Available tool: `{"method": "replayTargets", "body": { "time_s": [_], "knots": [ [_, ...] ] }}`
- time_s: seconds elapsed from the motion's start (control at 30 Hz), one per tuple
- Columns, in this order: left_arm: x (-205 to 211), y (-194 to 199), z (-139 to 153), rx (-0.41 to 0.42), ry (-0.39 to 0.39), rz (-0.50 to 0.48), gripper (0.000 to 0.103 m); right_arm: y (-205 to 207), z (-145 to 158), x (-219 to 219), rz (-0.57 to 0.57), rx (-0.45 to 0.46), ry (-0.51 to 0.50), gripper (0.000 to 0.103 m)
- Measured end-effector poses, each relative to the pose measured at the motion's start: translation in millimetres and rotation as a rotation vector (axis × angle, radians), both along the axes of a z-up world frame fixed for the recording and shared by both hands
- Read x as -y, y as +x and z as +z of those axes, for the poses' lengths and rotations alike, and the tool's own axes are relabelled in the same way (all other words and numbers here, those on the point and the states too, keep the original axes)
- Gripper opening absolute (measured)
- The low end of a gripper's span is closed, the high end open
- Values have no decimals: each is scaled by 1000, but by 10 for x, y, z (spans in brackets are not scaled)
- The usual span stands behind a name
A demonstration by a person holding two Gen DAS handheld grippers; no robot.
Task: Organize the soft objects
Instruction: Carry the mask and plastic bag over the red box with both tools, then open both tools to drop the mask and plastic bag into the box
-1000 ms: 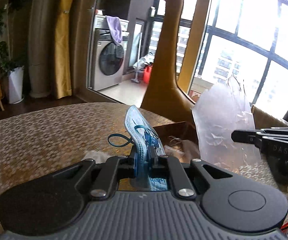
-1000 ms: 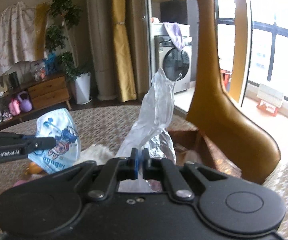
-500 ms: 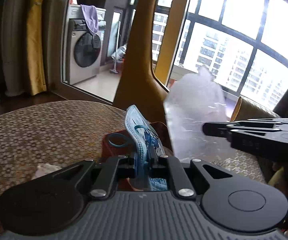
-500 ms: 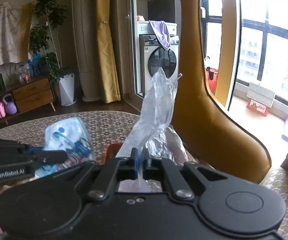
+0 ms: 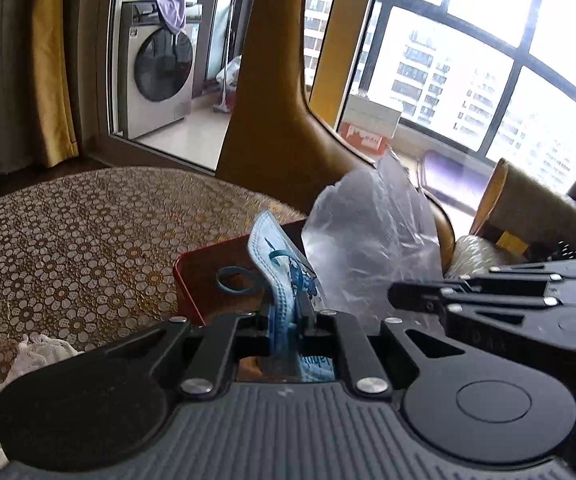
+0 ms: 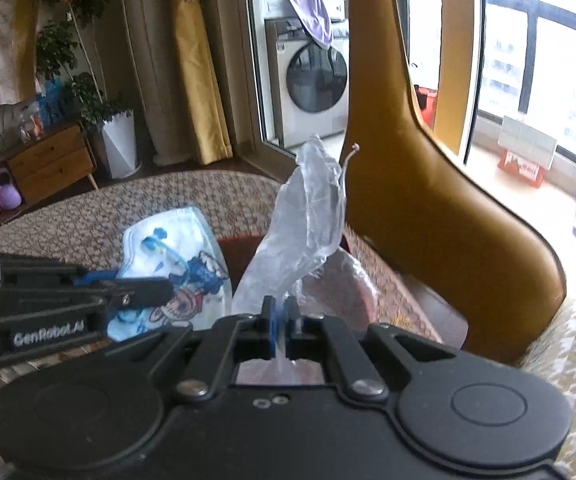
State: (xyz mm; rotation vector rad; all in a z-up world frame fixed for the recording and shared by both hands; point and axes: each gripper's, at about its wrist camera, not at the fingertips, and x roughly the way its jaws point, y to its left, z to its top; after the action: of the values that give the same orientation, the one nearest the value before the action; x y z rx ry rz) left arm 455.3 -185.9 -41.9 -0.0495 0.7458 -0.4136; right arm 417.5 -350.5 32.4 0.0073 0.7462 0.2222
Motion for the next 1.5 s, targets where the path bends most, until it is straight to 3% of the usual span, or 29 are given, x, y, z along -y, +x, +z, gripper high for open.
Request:
{"method": "replayTargets", "body": {
  "time_s": [0.2, 0.47, 0.87, 0.93, 1.03, 1.1, 1.13, 1.27, 1.5],
  "knots": [
    [44, 232, -141, -85, 2, -33, 10, 12, -208, -8, 5, -60, -13, 3],
    [144, 375, -222, -106, 58, -44, 10, 63, -370, 30, -8, -101, -18, 5],
    [269, 515, -315, -120, 169, -49, 12, 182, -462, -42, -21, -136, -39, 17],
    [291, 527, -319, -119, 182, -51, 15, 185, -462, -63, -18, -135, -53, 19],
    [285, 539, -314, -124, 173, -56, 33, 171, -446, -100, -8, -129, -82, 26],
    [283, 541, -302, -122, 157, -64, 70, 158, -423, -114, 0, -123, -90, 31],
    [276, 530, -287, -118, 147, -68, 75, 154, -412, -117, -1, -121, -94, 33],
    [266, 483, -220, -104, 137, -80, 76, 124, -376, -112, 4, -112, -99, 40],
    [186, 308, -75, -83, 122, -83, 76, -30, -240, -157, 19, -66, -120, 65]
  ]
}}
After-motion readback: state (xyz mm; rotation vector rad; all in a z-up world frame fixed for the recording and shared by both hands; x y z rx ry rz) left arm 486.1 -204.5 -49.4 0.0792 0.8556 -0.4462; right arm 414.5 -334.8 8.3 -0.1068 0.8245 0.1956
